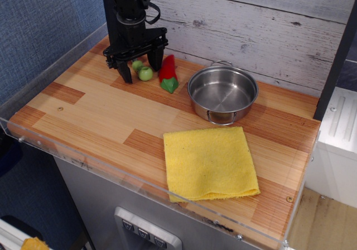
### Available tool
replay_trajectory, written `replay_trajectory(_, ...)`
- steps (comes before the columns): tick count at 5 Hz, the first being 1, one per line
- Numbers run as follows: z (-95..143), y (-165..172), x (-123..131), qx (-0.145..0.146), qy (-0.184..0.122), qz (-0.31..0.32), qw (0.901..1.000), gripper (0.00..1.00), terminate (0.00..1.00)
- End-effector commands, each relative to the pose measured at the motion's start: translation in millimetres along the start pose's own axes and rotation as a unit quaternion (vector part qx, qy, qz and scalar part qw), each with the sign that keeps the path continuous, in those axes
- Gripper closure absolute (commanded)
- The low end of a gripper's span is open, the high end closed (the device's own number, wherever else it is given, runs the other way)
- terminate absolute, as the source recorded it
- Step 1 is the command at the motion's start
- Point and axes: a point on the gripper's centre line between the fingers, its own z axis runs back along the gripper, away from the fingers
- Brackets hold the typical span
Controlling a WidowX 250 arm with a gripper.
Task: Move the spatula to the left of the pepper.
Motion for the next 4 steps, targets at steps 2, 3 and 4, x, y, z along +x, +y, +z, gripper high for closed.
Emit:
replay_trajectory(2,72.6,-0.7,18.2,-0.083,-0.073,0.017,0.9937,0.0,0.0)
replay_trajectory(3,106.8,-4.5,13.7,-0.116,-0.086,0.001,0.9896,0.0,0.0)
replay_trajectory(4,136.5,-4.0,0.1,-0.143,-0.105,-0.013,0.984,0.0,0.0)
